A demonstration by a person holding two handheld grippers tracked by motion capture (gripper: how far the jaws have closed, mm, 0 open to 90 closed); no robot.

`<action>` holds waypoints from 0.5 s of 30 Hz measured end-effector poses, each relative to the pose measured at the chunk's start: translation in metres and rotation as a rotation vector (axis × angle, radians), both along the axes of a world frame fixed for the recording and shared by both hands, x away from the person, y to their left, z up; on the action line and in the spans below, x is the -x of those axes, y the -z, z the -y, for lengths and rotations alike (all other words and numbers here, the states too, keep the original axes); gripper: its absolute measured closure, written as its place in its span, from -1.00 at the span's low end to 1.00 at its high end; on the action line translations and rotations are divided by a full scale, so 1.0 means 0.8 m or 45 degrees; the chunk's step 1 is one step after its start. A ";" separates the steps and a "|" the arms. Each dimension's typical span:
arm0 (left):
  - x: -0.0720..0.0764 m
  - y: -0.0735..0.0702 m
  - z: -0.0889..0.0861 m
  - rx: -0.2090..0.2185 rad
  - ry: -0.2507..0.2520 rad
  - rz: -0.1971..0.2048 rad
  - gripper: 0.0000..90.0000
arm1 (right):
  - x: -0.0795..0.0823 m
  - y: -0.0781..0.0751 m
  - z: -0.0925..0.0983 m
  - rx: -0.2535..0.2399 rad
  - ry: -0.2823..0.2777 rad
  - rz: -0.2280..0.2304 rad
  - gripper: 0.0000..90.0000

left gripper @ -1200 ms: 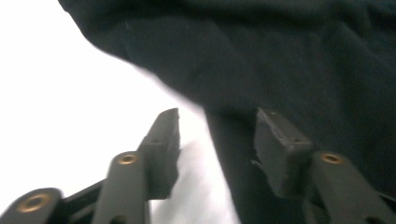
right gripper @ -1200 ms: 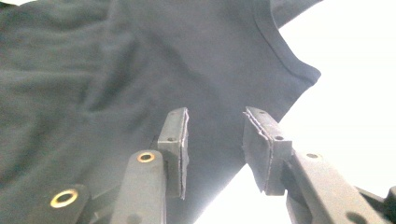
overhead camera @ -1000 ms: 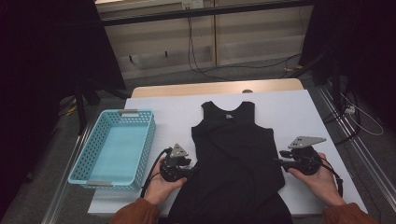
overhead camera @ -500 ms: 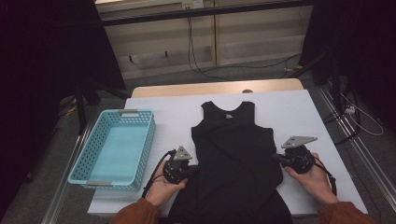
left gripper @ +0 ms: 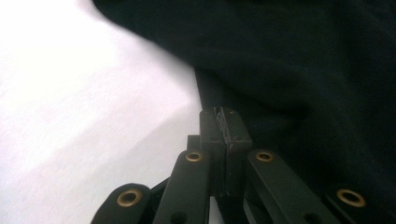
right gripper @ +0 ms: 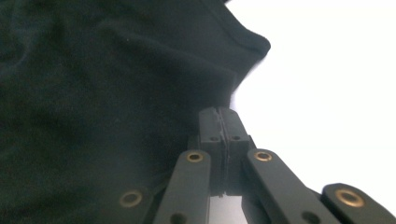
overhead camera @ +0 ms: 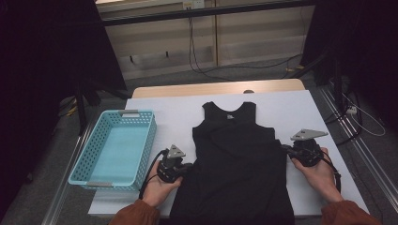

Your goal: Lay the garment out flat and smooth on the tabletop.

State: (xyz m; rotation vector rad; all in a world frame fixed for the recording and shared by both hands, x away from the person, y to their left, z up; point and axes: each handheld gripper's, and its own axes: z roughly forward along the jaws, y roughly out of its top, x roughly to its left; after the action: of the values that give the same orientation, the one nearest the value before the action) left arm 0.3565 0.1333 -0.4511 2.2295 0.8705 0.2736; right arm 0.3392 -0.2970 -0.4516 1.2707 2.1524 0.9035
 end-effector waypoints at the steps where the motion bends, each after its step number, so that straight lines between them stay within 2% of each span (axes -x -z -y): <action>1: 0.000 0.000 -0.002 0.002 -0.016 0.000 0.99 | 0.001 0.000 0.000 0.004 -0.002 0.001 1.00; 7: 0.003 -0.003 -0.015 0.046 -0.034 -0.019 0.99 | 0.011 0.002 0.014 0.027 0.009 -0.011 1.00; 10: 0.007 -0.003 -0.017 0.044 -0.037 -0.030 0.99 | 0.020 0.001 0.028 0.023 0.027 -0.008 1.00; 12: 0.012 -0.005 -0.021 0.061 -0.041 -0.044 0.98 | 0.025 0.001 0.035 0.024 0.048 -0.016 1.00; 15: 0.021 -0.009 -0.028 0.087 -0.044 -0.045 0.98 | 0.028 0.003 0.043 0.003 0.044 -0.027 1.00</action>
State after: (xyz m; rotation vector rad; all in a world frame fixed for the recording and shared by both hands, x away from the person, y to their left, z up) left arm 0.3397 0.1554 -0.4441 2.1636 0.9242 0.2180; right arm 0.3169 -0.3316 -0.4538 1.3177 2.1407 0.8771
